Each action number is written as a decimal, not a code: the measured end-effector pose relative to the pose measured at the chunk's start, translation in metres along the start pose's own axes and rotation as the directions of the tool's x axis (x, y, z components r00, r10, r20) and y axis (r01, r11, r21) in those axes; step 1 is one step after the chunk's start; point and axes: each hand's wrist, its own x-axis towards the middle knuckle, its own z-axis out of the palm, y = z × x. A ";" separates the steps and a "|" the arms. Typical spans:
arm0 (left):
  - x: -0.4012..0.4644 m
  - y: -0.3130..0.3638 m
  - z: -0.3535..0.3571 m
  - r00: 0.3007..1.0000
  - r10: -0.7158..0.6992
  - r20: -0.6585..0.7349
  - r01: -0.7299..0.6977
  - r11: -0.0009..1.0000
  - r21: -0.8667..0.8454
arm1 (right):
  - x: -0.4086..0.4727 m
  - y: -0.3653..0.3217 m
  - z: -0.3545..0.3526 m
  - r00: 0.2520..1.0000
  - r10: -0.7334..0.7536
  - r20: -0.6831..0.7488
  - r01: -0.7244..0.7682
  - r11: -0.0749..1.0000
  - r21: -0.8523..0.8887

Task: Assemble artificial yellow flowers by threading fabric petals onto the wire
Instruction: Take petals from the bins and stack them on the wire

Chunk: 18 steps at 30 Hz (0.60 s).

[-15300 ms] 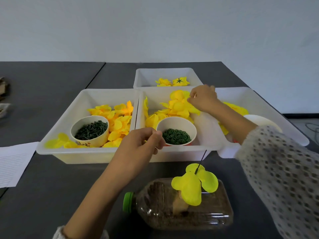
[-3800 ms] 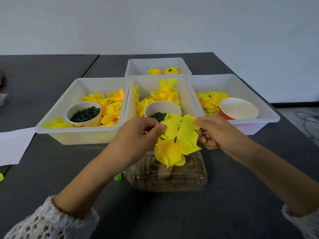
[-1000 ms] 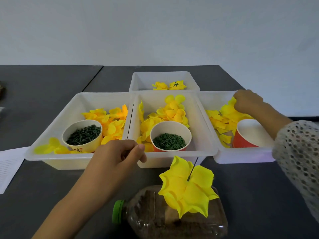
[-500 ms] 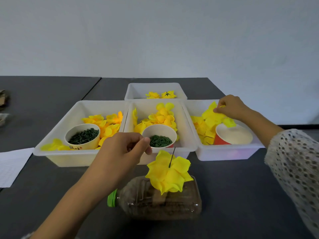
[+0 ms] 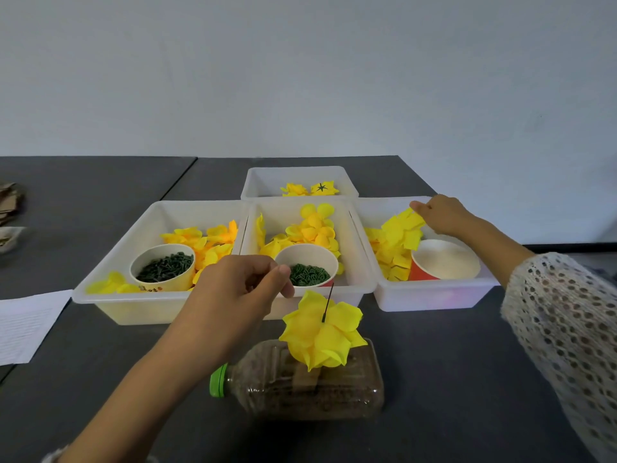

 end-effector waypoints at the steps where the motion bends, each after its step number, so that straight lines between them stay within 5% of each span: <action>1: 0.001 0.000 0.000 1.000 0.000 0.000 0.000 1.000 0.001 | 0.001 -0.001 -0.002 0.998 0.048 0.034 -0.048 0.999 0.004; 5: 0.003 0.000 0.000 1.000 0.009 0.008 -0.008 1.000 -0.022 | 0.004 -0.001 -0.013 0.982 0.154 0.110 -0.159 0.987 0.039; 10: 0.001 0.001 0.004 0.999 0.029 0.023 -0.028 0.998 -0.052 | -0.006 -0.009 -0.028 0.995 0.077 -0.061 -0.079 0.996 -0.032; 14: -0.001 -0.003 0.006 0.999 0.027 0.031 -0.025 0.997 -0.074 | -0.044 -0.029 -0.043 0.981 -0.129 -0.147 0.152 0.976 0.157; 18: 0.000 -0.008 0.011 0.998 0.009 0.069 -0.002 0.994 -0.111 | -0.115 -0.063 -0.046 0.958 -0.280 -0.054 0.266 0.806 0.530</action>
